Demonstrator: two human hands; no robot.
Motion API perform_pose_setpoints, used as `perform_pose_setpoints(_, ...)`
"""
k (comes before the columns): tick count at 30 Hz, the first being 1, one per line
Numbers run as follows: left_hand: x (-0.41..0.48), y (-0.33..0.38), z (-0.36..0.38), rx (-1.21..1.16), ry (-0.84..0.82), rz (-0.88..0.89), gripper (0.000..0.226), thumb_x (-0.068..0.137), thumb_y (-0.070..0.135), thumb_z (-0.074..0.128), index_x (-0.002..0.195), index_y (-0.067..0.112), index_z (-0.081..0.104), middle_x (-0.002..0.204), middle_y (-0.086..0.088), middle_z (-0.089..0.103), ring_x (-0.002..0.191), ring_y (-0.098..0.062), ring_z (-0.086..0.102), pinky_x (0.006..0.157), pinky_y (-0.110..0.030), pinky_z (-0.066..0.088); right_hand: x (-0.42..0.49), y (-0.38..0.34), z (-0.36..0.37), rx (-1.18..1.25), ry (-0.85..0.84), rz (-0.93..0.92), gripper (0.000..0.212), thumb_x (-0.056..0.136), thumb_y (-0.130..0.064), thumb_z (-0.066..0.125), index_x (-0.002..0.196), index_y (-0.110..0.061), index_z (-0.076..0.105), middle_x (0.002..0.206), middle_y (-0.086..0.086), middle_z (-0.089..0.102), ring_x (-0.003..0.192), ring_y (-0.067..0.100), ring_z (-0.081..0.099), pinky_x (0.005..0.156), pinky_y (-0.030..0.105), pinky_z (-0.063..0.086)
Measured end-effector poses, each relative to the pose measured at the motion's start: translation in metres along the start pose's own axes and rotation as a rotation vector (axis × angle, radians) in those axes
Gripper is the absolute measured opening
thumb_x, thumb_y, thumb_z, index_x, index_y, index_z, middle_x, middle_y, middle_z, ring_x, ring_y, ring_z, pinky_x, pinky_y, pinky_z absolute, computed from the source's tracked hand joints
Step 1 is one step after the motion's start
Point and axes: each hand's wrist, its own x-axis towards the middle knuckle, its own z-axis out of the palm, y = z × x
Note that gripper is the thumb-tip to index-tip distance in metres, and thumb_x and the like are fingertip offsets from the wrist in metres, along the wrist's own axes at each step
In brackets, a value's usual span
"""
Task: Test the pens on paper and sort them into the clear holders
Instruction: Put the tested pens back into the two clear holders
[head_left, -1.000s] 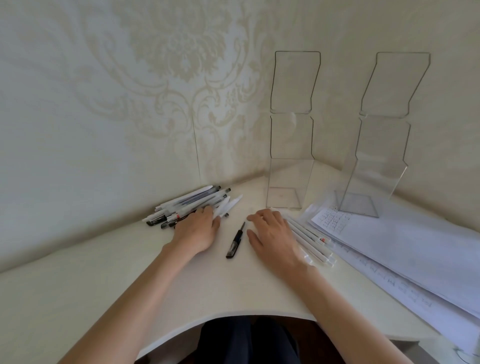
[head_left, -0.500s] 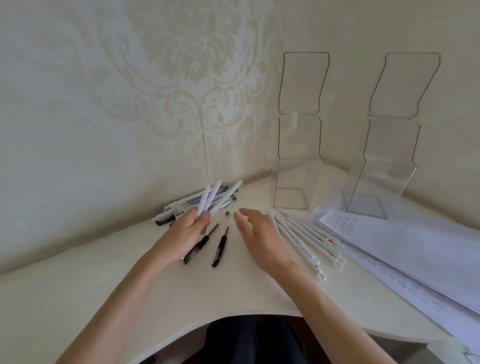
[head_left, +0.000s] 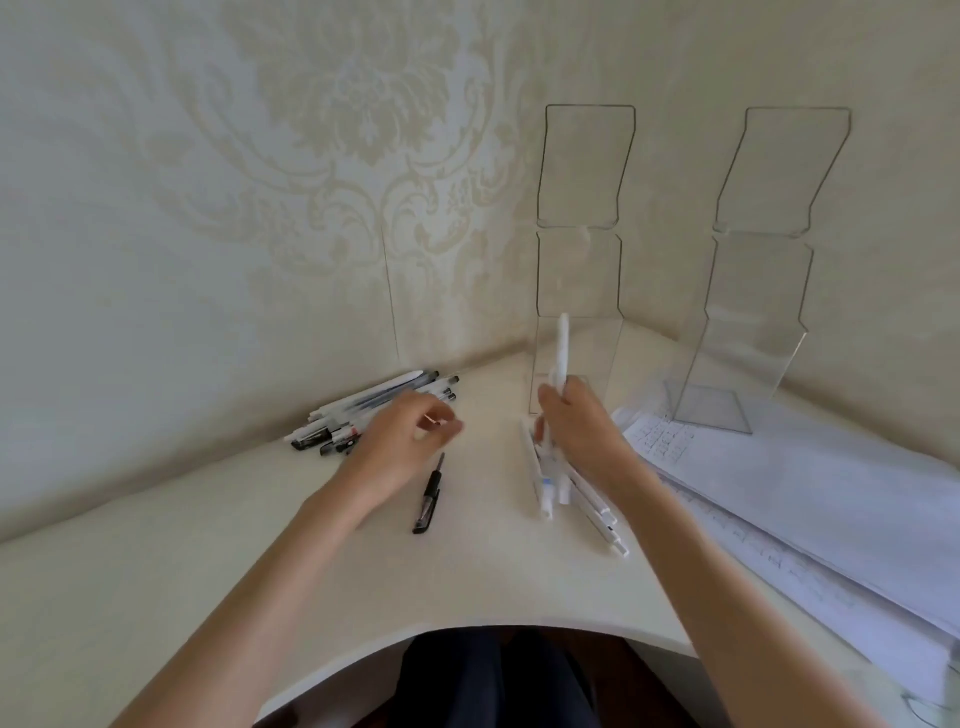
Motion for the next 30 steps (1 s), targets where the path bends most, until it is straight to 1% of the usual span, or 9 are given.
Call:
perform_pose_setpoints(3, 0.011, -0.035, -0.006, 0.271, 0.236, -0.064, 0.023, 0.083, 0.021, 0.067, 0.104, 0.013, 0.065, 0.104, -0.007, 0.052, 0.097, -0.024, 0.051, 0.084, -0.033, 0.04, 0.001, 0.014, -0.006, -0.666, -0.018, -0.067, 0.015, 0.1, -0.022, 0.033, 0.094, -0.009, 0.038, 0.081, 0.006, 0.054, 0.068, 0.023, 0.05, 0.059, 0.032, 0.037)
perform_pose_setpoints(5, 0.014, -0.049, -0.007, 0.375, 0.24, -0.111, 0.027, 0.081, 0.021, 0.068, 0.107, 0.014, 0.065, 0.106, -0.008, 0.053, 0.102, -0.03, 0.049, 0.088, -0.04, 0.039, -0.001, 0.024, -0.001, -0.837, 0.048, -0.114, 0.015, 0.1, -0.024, 0.035, 0.1, -0.01, 0.039, 0.096, 0.01, 0.056, 0.08, 0.027, 0.051, 0.063, 0.032, 0.037)
perform_pose_setpoints(9, 0.017, -0.055, -0.003, 0.522, 0.214, -0.096, 0.027, 0.081, 0.03, 0.068, 0.105, 0.019, 0.065, 0.105, -0.005, 0.053, 0.103, -0.029, 0.047, 0.088, -0.04, 0.033, 0.003, 0.044, 0.005, -0.971, 0.154, -0.185, 0.039, 0.098, -0.043, 0.036, 0.118, -0.01, 0.046, 0.116, 0.009, 0.048, 0.105, 0.027, 0.045, 0.082, 0.033, 0.037)
perform_pose_setpoints(11, 0.018, -0.053, -0.003, 0.572, 0.204, -0.103, 0.028, 0.082, 0.035, 0.066, 0.105, 0.02, 0.063, 0.106, -0.006, 0.051, 0.103, -0.028, 0.046, 0.09, -0.039, 0.034, 0.006, 0.048, 0.003, -0.969, 0.135, -0.191, 0.044, 0.097, -0.048, 0.036, 0.119, -0.011, 0.047, 0.119, 0.009, 0.047, 0.108, 0.027, 0.043, 0.088, 0.034, 0.036)
perform_pose_setpoints(14, 0.018, -0.052, -0.002, 0.683, 0.185, -0.092, 0.035, 0.083, 0.044, 0.061, 0.107, 0.019, 0.059, 0.107, -0.007, 0.049, 0.102, -0.028, 0.045, 0.088, -0.039, 0.035, 0.008, 0.049, -0.001, -0.783, 0.096, -0.189, 0.044, 0.096, -0.047, 0.04, 0.124, -0.014, 0.048, 0.124, 0.008, 0.047, 0.113, 0.026, 0.04, 0.093, 0.033, 0.033)
perform_pose_setpoints(20, 0.019, -0.052, 0.007, 0.783, 0.092, -0.127, 0.042, 0.091, 0.047, 0.047, 0.108, 0.01, 0.057, 0.11, -0.013, 0.047, 0.106, -0.031, 0.043, 0.086, -0.04, 0.036, -0.001, 0.049, 0.002, -0.663, 0.249, -0.324, 0.03, 0.096, -0.031, 0.05, 0.114, -0.009, 0.06, 0.119, 0.009, 0.053, 0.111, 0.029, 0.044, 0.092, 0.036, 0.033)
perform_pose_setpoints(25, 0.015, -0.045, 0.001, 0.618, 0.115, -0.162, 0.037, 0.097, 0.039, 0.039, 0.098, 0.008, 0.058, 0.103, -0.01, 0.051, 0.102, -0.031, 0.046, 0.08, -0.04, 0.034, -0.006, 0.042, 0.015, -0.613, 0.357, -0.466, 0.04, 0.091, -0.036, 0.039, 0.096, -0.007, 0.066, 0.102, 0.013, 0.06, 0.095, 0.036, 0.055, 0.08, 0.042, 0.046)
perform_pose_setpoints(28, 0.012, -0.031, -0.011, 0.23, 0.118, -0.171, 0.034, 0.096, 0.037, 0.041, 0.081, 0.01, 0.055, 0.076, -0.005, 0.055, 0.073, -0.026, 0.054, 0.06, -0.034, 0.037, -0.008, 0.035, 0.022, -0.602, 0.402, -0.527, 0.036, 0.089, -0.033, 0.039, 0.091, -0.008, 0.066, 0.098, 0.011, 0.061, 0.09, 0.035, 0.057, 0.077, 0.04, 0.047)
perform_pose_setpoints(30, 0.007, -0.019, -0.017, 0.079, 0.058, -0.192, 0.029, 0.097, 0.033, 0.042, 0.079, 0.015, 0.055, 0.069, -0.001, 0.057, 0.06, -0.019, 0.052, 0.052, -0.027, 0.034, -0.009, 0.033, 0.027, -0.596, 0.38, -0.563, 0.033, 0.089, -0.03, 0.04, 0.092, -0.009, 0.065, 0.098, 0.01, 0.061, 0.089, 0.033, 0.056, 0.077, 0.038, 0.047)
